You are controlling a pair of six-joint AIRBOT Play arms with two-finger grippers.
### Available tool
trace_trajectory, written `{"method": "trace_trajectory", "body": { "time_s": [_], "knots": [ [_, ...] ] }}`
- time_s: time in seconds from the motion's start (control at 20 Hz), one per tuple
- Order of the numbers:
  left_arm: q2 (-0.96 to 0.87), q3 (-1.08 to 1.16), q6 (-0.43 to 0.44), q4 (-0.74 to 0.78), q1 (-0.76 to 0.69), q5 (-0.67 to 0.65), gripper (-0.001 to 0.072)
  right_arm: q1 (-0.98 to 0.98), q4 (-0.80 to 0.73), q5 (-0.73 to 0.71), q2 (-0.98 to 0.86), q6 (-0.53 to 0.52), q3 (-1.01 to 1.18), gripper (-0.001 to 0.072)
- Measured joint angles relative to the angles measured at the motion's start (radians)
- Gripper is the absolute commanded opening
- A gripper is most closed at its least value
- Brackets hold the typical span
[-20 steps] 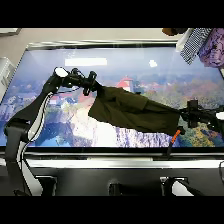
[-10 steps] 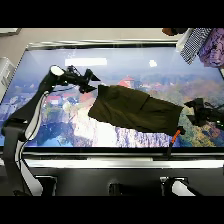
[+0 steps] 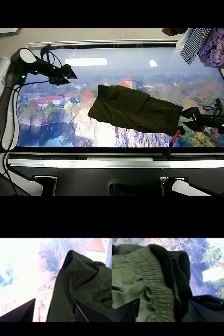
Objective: Fold the clothes and pants, and hang the long-sleeved shirts on hangers.
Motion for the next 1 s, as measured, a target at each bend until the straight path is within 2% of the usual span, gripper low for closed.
{"method": "trace_trajectory", "body": {
  "time_s": [0.25,0.5,0.55,0.65,0.75,0.8,0.85,0.9,0.95,1.0],
  "knots": [
    [0.031,0.000,0.045,0.043,0.002,-0.023,0.0526,-0.002,0.033,0.007,-0.094,-0.085,0.001,0.0690],
    [0.035,-0.003,0.055,0.051,-0.012,-0.014,0.0526,0.062,0.047,-0.029,-0.148,-0.110,0.002,0.0680],
    [0.034,-0.004,0.055,0.053,-0.016,-0.014,0.0526,0.089,0.039,-0.043,-0.154,-0.101,0.002,0.0643],
    [0.032,-0.005,0.056,0.053,-0.021,-0.012,0.0526,0.139,0.029,-0.075,-0.162,-0.080,0.003,0.0521],
    [0.032,-0.005,0.056,0.055,-0.023,-0.011,0.0525,0.189,0.015,-0.108,-0.166,-0.071,0.002,0.0347],
    [0.032,-0.005,0.056,0.057,-0.023,-0.011,0.0522,0.216,0.005,-0.126,-0.167,-0.066,0.002,0.0207],
    [0.032,-0.005,0.056,0.059,-0.024,-0.012,0.0479,0.240,-0.002,-0.146,-0.169,-0.060,0.002,0.0104],
    [0.032,-0.005,0.055,0.063,-0.024,-0.017,0.0397,0.263,-0.003,-0.161,-0.169,-0.052,0.002,0.0054],
    [0.032,-0.005,0.050,0.072,-0.024,-0.027,0.0366,0.284,-0.002,-0.169,-0.168,-0.049,0.005,0.0031],
    [0.032,-0.005,0.037,0.089,-0.024,-0.042,0.0366,0.298,-0.005,-0.175,-0.168,-0.037,0.011,0.0031]
  ]
}}
